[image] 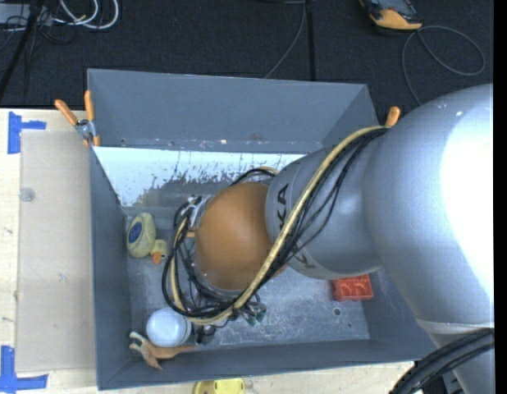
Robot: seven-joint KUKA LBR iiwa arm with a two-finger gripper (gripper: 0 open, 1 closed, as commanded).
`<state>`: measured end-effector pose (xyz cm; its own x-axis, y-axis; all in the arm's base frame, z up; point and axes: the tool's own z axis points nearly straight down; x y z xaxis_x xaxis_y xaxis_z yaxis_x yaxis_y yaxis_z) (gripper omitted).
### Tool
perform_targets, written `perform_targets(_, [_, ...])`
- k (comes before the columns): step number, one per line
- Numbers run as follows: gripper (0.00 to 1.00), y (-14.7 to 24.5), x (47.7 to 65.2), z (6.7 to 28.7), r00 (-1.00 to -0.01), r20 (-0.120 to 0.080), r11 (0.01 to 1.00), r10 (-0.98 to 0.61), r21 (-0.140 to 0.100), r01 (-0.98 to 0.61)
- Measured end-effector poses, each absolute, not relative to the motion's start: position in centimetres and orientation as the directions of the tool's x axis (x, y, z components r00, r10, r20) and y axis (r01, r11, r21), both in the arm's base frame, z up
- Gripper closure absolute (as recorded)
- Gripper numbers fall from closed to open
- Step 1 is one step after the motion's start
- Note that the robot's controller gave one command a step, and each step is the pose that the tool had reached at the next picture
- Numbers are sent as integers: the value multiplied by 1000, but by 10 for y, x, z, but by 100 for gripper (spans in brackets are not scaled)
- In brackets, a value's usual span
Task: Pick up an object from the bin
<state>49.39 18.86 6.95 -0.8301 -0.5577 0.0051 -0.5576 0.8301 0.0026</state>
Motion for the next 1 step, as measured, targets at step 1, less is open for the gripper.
perform_targets(1, [100,189,494,69,-830,5,830,-558,3,-558])
